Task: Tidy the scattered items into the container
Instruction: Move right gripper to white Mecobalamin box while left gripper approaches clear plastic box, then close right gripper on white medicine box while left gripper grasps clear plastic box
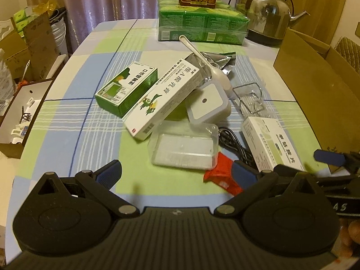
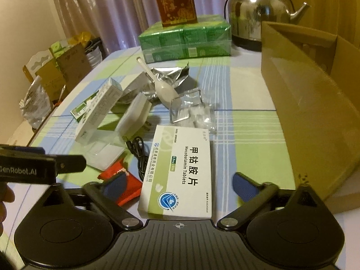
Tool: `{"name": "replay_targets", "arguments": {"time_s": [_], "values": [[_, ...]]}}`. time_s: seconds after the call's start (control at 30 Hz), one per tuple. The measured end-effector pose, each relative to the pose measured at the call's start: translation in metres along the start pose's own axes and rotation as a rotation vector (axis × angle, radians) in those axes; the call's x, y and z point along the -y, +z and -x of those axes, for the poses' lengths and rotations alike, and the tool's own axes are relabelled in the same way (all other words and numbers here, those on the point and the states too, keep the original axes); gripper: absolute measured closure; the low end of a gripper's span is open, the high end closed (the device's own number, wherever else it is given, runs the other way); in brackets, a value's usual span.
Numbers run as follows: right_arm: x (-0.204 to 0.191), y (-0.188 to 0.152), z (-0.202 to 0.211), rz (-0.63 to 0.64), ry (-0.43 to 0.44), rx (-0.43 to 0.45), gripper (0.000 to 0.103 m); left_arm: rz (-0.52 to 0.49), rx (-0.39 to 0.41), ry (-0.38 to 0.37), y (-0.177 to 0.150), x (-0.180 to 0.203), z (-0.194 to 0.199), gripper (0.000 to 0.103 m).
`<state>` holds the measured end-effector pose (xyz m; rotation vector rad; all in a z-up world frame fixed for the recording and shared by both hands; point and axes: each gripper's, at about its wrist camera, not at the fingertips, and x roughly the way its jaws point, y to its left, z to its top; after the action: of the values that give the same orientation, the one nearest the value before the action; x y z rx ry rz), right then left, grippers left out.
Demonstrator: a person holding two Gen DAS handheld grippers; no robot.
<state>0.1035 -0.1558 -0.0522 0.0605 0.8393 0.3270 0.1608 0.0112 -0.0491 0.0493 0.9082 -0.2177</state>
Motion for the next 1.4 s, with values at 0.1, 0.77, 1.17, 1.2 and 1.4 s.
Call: {"name": "replay_targets", "arguments": {"time_s": [0.1, 0.77, 1.17, 1.2, 1.4], "values": [[0.001, 0.000, -0.009, -0.002, 0.002, -0.020, 0.017, 0.000, -0.002, -0.004, 0.003, -0.001, -0.009, 0.001], [0.001, -0.002, -0.009, 0.050, -0.038, -0.007, 0.035, 0.009, 0.050, -0.061, 0.007, -0.002, -0.040, 0.001], [0.006, -0.015, -0.003, 0.084, -0.079, -0.007, 0.035, -0.030, 0.033, -0.037, 0.004, 0.001, -0.053, 0.019], [0.007, -0.015, -0.003, 0.083, -0.078, -0.005, 0.035, -0.033, 0.033, -0.034, 0.003, 0.001, -0.053, 0.019], [0.008, -0.015, -0.006, 0.080, -0.065, -0.011, 0.033, -0.042, 0.044, -0.025, 0.002, 0.002, -0.053, 0.019]]}}
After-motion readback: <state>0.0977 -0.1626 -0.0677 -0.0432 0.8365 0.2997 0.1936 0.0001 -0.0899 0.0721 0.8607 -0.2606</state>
